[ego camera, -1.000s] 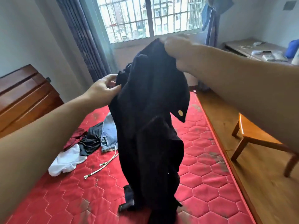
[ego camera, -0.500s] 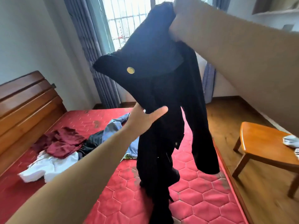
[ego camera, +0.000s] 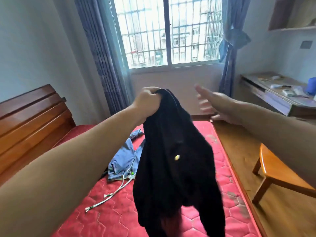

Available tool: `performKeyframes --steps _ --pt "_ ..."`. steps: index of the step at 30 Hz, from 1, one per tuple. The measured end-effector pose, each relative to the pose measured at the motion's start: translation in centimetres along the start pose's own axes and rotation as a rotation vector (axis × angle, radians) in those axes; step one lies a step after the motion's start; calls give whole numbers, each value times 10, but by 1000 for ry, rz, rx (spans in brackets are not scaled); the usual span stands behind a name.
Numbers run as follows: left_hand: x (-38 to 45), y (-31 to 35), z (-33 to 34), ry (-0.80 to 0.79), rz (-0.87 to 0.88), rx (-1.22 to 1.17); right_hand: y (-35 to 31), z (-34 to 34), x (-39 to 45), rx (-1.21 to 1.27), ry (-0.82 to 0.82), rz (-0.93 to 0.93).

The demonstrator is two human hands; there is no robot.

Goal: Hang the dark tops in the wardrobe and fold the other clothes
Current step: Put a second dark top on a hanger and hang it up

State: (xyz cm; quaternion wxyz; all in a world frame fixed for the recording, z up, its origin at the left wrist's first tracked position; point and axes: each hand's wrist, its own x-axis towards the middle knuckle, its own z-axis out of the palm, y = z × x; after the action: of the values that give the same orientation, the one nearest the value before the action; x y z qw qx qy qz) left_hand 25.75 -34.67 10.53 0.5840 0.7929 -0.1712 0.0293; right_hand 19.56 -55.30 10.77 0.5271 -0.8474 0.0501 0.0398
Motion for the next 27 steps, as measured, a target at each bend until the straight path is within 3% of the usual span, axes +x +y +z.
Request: performKeyframes --steps 1,3,5,6,8,11,14,17,21,27 --pt "-2 3 6 -42 -9 89 -8 12 -7 18 -105 -89" --pt "-5 0 15 -69 -26 214 -9 35 -10 -237 -179 -256" --pt "-7 0 17 -56 -44 240 6 52 -2 -558 52 -300" --pt "-7 -1 15 -56 -42 259 14 58 1 -596 168 -307" --pt "-7 -2 6 -67 -41 310 21 69 1 -476 278 -332" --pt "-9 -1 -5 -33 -90 329 11 90 -7 -189 244 -364" --pt "-10 -1 -18 -36 -162 355 7 100 -6 -479 238 -442" --pt "-16 -2 -36 -197 -181 354 -10 72 5 -504 230 -393" --pt "-21 -7 -48 -377 -186 140 -42 55 9 -394 151 -290" --pt "-46 -60 -37 -473 -254 -433 -75 48 9 -143 33 -196"
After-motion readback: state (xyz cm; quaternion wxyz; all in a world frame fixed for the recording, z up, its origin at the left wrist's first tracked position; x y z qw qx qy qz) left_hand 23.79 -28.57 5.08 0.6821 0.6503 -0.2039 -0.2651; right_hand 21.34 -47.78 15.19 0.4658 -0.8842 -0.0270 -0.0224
